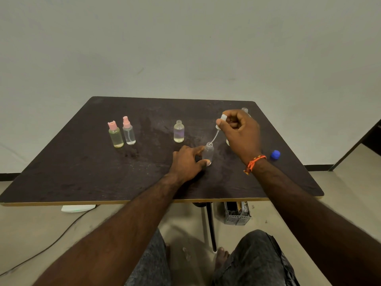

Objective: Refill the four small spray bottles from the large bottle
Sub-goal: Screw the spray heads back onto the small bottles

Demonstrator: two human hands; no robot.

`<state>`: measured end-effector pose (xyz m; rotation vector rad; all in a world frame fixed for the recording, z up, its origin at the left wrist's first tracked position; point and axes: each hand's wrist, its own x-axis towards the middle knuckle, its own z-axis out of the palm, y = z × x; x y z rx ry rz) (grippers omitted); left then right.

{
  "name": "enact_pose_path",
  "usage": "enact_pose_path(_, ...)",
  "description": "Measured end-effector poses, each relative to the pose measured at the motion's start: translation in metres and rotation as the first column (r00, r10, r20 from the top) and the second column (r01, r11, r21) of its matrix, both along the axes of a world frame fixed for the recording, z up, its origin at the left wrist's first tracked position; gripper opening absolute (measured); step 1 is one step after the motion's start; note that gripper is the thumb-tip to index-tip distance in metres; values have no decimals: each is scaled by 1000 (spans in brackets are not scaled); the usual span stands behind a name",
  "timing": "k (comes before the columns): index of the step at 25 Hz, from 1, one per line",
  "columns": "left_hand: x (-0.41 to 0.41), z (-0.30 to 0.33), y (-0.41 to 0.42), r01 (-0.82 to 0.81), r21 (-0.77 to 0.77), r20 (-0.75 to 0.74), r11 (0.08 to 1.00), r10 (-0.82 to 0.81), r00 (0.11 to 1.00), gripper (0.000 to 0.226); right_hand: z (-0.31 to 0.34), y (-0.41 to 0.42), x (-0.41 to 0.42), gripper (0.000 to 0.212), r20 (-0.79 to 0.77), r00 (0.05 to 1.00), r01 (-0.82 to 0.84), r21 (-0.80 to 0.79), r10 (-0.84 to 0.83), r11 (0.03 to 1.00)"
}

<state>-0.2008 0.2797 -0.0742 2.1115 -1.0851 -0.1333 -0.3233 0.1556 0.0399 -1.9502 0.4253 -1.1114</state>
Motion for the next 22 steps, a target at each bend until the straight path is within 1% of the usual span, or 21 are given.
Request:
enact_pose_path(4,-1,1,1,-4,3,17,1000,4,1000,42,-22,-1,7,14,-159,987,-7,-44,0,999)
enact_pose_path(7,-2,2,2,3,-4,28,1000,-3,1000,35,-33,2,10,17,-228,973,-33,-58,19,998)
enact_pose_path(9,-2,2,2,5,-5,33,1000,-5,999,33,-37,3,14,16,-281,960,-30,-97,2,995)
enact_pose_path(11,-3,2,3,6,-3,28,1000,-5,1000,33,-42,4,15,17,-320,947,-4,-101,-29,995)
enact_pose_path(15,-4,3,2,-12,-29,53,999,14,998,33,-49,3,15,27,-359,933,20,-55,-39,998)
enact_pose_path(17,-4,1,1,-29,-16,56,999,29,998,33,-51,3,15,38,-394,918,36,-46,-51,998)
enact_pose_path(19,-3,0,1,-37,4,42,999,37,998,34,-51,6,13,61,-438,899,-20,-5,16,1000)
enact_pose_path(20,-4,2,2,-32,10,41,999,31,999,36,-51,7,12,69,-426,901,-68,35,77,997)
enact_pose_path(21,-4,3,3,-23,14,52,1000,23,998,38,-51,9,10,66,-398,908,-116,57,129,992)
enact_pose_path(22,-5,4,4,-12,11,68,1000,11,998,39,-51,10,9,59,-367,916,-156,49,164,986)
